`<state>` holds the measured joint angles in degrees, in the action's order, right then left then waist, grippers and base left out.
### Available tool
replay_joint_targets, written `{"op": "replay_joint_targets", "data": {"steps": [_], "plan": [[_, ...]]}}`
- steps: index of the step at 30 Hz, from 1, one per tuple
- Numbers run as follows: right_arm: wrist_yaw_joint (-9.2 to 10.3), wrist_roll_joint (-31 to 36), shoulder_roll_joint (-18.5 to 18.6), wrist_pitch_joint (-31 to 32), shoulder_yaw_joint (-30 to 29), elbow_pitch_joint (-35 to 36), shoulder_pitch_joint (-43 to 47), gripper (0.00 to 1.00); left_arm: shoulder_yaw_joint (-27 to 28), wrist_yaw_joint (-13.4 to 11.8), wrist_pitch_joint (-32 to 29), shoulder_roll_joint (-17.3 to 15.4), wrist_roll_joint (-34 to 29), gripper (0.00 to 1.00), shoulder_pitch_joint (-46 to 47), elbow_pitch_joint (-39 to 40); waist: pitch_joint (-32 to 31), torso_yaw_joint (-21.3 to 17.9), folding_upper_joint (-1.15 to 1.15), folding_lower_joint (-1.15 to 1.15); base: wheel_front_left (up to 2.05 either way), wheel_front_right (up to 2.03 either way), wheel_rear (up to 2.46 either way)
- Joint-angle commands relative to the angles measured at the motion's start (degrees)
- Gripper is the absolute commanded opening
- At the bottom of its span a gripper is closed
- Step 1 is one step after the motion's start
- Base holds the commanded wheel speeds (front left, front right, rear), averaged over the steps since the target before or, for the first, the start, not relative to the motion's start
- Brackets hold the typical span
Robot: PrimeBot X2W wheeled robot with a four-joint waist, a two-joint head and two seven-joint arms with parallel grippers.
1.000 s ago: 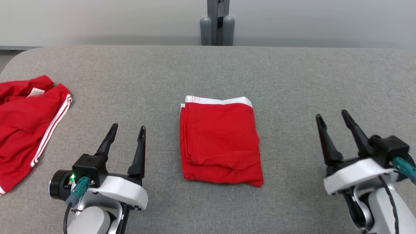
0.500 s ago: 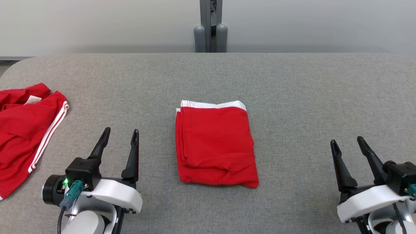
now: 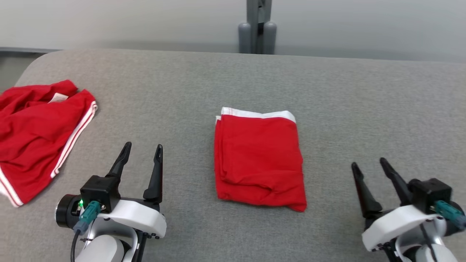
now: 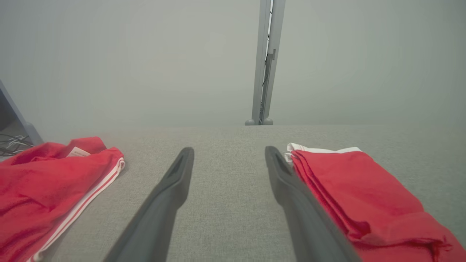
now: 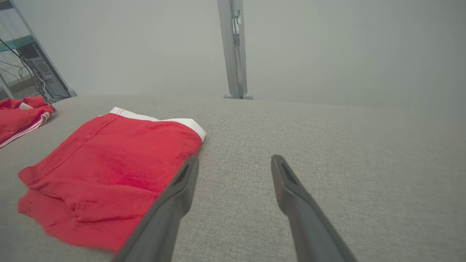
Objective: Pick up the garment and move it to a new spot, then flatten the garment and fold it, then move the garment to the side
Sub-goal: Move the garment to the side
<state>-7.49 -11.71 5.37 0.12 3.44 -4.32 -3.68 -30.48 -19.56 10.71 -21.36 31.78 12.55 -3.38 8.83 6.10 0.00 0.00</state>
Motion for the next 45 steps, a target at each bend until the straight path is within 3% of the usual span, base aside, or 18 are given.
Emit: {"op": "replay_joint_targets", "data": {"steps": [1,8,14,27,28,29,30,38,45], "plan": [[-0.02,-0.35,0.39,0.43,0.86,-1.05,-0.98,1.0,0.06,0.25,0.39,-0.05,0.1,1.0,0.99,-0.21,0.92,1.56,0.0,0.0,0.0,0.0,0.0],[-0.02,-3.72,0.09,-0.97,6.54,-11.23,-6.79,1.0,-0.56,1.25,1.35,1.65,0.58,1.0,2.24,-1.32,3.56,5.51,0.0,0.0,0.0,0.0,0.0],[-0.02,-5.52,-0.58,-2.96,10.17,-18.78,-10.27,1.0,-0.54,1.63,2.17,2.13,0.46,1.0,2.66,-2.21,4.95,6.65,0.0,0.0,0.0,0.0,0.0],[-0.03,-10.4,-1.94,-2.12,17.38,-22.04,-7.6,1.0,-0.57,1.99,2.62,2.31,0.23,1.0,4.27,-3.15,6.0,4.15,0.0,0.0,0.0,0.0,0.0],[-0.03,-10.71,-1.99,-2.07,17.71,-22.0,-7.66,0.56,-0.65,2.02,2.65,2.32,0.21,1.0,4.4,-3.18,5.99,3.95,0.0,0.0,0.0,0.0,0.0],[-0.03,-11.15,-2.0,-2.23,17.88,-21.88,-7.79,0.38,-0.71,2.03,2.64,2.28,0.18,1.0,4.44,-3.25,5.96,3.74,0.0,0.0,0.0,0.0,0.0],[-0.03,-11.42,-2.02,-2.39,18.01,-21.86,-8.05,0.0,-0.76,2.05,2.62,2.23,0.15,1.0,4.48,-3.28,5.92,3.55,0.0,0.0,0.0,0.0,0.0],[0.07,-10.77,0.04,-3.61,15.74,-22.32,-10.86,0.0,-0.99,1.62,2.28,1.4,0.03,1.0,3.86,-2.76,5.51,1.39,0.0,0.0,0.0,0.0,0.0],[0.09,-9.08,3.91,-4.04,11.34,-22.8,-11.78,0.0,-0.95,1.15,1.83,0.21,-0.67,1.0,4.18,-0.92,7.19,-4.0,0.0,0.0,0.0,0.0,0.0]]}}
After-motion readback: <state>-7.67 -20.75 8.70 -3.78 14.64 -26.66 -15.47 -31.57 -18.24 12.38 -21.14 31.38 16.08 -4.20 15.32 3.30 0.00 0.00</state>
